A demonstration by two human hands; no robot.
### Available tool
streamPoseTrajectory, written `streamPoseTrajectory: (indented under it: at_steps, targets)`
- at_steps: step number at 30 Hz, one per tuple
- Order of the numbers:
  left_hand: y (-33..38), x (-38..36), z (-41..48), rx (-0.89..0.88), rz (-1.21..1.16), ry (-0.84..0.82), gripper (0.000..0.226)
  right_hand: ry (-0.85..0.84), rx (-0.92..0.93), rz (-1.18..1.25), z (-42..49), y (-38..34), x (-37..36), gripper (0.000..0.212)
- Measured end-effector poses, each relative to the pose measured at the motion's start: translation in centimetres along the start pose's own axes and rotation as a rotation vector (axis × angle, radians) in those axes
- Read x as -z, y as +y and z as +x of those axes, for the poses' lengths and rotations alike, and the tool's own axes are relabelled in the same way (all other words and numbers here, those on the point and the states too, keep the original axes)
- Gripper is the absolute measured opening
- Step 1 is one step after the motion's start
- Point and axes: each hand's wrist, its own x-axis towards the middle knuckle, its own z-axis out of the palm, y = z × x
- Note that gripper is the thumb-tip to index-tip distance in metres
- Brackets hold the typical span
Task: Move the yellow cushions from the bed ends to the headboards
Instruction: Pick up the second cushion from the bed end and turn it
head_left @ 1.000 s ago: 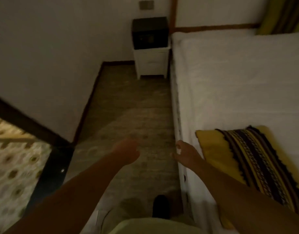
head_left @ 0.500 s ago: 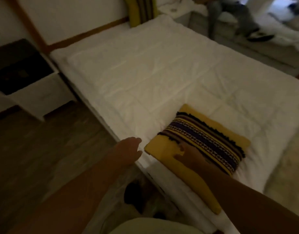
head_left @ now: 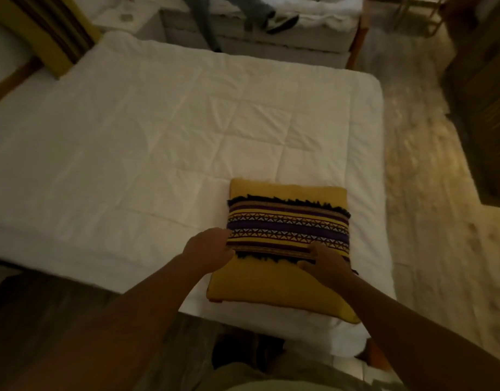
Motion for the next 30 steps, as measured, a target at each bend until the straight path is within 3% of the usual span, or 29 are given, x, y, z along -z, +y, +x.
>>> streamPoseTrajectory:
  at_steps: [7, 15, 23, 30]
  targets:
    - [2.2, 0.0, 5.6, -0.003, 0.009, -0.089, 0.05, -0.013, -0.082, 0.214, 3.7, 4.0, 1.7, 0.041]
    - [2.8, -1.7, 11.0, 0.06, -0.066, -0.182, 0.055, 0.006, -0.139, 0.227, 7.1, 7.6, 2.5, 0.048]
    - [-1.2, -4.6, 15.9, 0.091, -0.2, -0.262, 0.05, 0.085, -0.252, 0.276, 10.2, 10.8, 2.9, 0.048]
    - [-4.0, -7.8, 19.7, 0.223, -0.475, -0.261, 0.086, 0.111, -0.375, 0.324, 14.3, 14.0, 1.3, 0.058]
